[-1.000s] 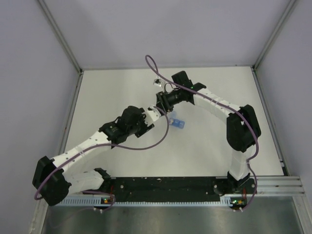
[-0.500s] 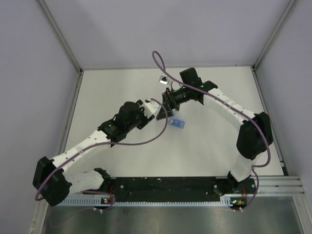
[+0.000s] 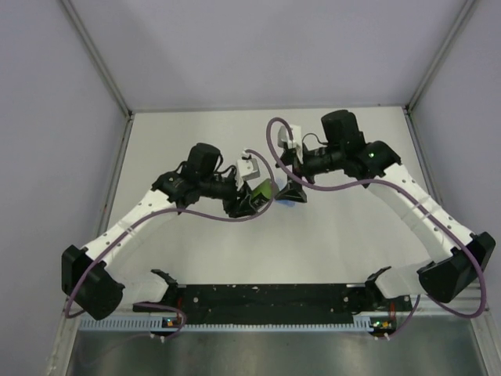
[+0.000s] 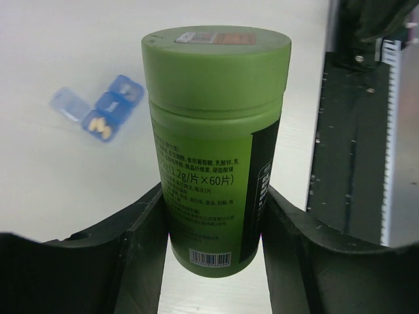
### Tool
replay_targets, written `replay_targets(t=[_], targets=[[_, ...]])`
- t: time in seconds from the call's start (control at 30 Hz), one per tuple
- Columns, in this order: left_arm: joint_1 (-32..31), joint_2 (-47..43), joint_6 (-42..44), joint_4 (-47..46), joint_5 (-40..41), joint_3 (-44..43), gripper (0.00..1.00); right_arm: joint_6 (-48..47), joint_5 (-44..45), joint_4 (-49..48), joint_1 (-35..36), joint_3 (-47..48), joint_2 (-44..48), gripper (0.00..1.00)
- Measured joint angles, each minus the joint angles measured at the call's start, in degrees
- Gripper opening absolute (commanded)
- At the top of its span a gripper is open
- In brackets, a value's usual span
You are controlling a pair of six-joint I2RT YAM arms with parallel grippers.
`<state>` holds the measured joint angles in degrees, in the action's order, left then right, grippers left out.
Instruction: Sort the pills into containers
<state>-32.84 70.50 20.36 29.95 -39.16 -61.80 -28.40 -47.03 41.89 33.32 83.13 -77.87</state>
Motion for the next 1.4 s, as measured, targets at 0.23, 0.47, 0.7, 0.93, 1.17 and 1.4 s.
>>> replay_targets(t=[0.23, 0.47, 0.7, 0.93, 1.17, 1.4], targets=[[0.0, 1.8, 0.6, 5.6, -9.7, -1.5, 0.00, -6.4, 1.6, 2.5, 2.7, -1.0, 0.4, 0.93], [0.0, 1.8, 0.6, 6.6, -12.0, -1.7, 0.00, -8.2, -0.2, 3.7, 3.3, -1.0, -1.1, 0.76], [0.2, 1.8, 0.5, 6.4, -11.5, -1.7, 0.00, -8.1, -4.3, 5.4, 3.4, -1.0, -3.4, 0.46], [0.1, 0.1, 0.2, 4.2, -6.5, 1.0, 0.00, -5.1, -4.6, 5.3, 3.3, -0.9, -5.8, 0.19], [-0.3, -4.2, -0.6, -1.2, 4.9, 6.0, 0.00, 3.7, -4.4, 0.9, 2.5, 0.1, -10.9, 0.10], [-0.7, -6.3, -1.2, -7.0, 15.8, 8.5, 0.00, 14.9, -3.4, -4.2, 1.4, 2.8, -15.1, 0.08]])
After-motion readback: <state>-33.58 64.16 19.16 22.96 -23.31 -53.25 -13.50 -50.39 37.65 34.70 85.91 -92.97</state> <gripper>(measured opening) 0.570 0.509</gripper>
